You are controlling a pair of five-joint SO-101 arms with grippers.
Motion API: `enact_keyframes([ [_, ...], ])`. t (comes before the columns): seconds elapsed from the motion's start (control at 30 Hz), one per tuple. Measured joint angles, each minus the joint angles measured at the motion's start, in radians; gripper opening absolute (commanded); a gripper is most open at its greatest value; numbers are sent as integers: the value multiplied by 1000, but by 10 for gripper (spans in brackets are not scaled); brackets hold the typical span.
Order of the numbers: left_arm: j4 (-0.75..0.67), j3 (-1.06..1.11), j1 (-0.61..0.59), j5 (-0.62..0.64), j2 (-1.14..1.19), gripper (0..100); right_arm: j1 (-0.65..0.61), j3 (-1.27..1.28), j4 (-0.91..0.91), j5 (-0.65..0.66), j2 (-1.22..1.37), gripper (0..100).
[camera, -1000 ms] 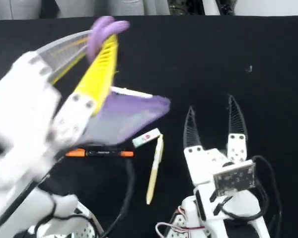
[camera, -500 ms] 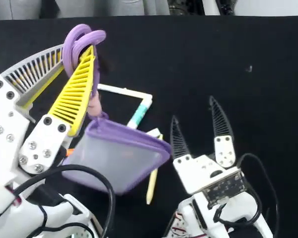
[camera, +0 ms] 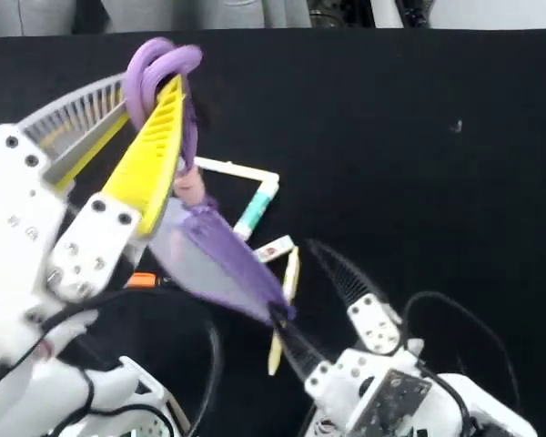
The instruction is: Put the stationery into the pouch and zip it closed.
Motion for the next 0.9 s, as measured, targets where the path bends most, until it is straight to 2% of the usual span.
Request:
enact_keyframes([
  [0.17, -29, 5, -2, 0, 92, 30, -143, 0, 37, 0, 0, 279],
  [0.47, -38, 5, 2, 2, 287, 30, -261, 0, 37, 0, 8, 280],
  [0.6, -38, 5, 64, 3, 298, 30, -324, 0, 12, 0, 51, 279],
  [0.77, -98, 5, 92, 2, 298, 30, -333, 11, -25, 0, 63, 279],
  [0.9, -107, 5, 32, 2, 298, 30, -311, -34, -8, 0, 32, 282],
])
